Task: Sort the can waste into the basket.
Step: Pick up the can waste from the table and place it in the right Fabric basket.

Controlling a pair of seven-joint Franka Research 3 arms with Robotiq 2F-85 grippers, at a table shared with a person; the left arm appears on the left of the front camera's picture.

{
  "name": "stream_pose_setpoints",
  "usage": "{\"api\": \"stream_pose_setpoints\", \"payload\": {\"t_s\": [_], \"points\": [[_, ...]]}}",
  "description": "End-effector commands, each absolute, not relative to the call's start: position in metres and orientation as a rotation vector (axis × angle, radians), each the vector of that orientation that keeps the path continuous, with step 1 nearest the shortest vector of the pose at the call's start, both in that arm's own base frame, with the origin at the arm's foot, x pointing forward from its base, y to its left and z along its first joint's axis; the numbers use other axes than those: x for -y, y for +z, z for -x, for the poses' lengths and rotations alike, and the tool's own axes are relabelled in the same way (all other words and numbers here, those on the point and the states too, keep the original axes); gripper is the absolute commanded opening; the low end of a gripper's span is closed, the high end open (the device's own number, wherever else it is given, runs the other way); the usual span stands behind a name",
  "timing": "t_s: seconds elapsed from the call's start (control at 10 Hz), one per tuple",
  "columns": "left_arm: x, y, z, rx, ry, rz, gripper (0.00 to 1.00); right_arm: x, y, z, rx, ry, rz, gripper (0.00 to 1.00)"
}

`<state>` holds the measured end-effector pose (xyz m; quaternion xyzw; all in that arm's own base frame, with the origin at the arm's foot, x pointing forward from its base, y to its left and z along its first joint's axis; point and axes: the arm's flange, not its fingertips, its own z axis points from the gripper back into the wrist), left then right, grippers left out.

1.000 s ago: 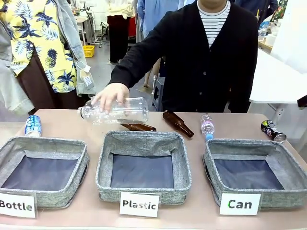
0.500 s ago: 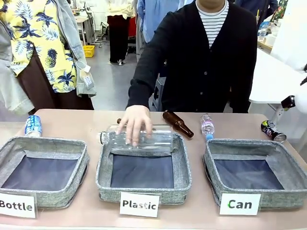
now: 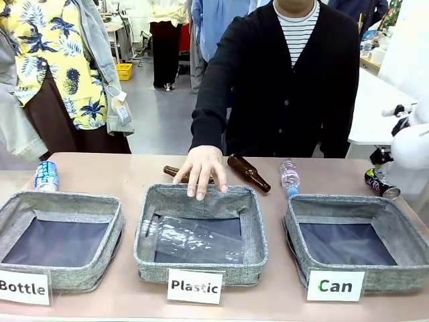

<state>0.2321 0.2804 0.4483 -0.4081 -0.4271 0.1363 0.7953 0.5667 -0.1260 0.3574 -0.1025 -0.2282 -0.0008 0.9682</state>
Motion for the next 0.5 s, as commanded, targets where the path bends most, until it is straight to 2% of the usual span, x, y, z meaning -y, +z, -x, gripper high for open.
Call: {"api": "stream_pose_setpoints", "payload": {"t_s": [0.0, 0.4], "points": [[-0.282, 0.449, -0.233, 0.932, 0.275, 0.875, 1.0, 0.117, 0.354, -0.578, 0.397, 0.012, 0.168, 1.0], [-0.282, 0.449, -0.233, 0.932, 0.275, 0.875, 1.0, 0.116, 0.341, -0.586, 0.38, 0.026, 0.179, 1.0]]}}
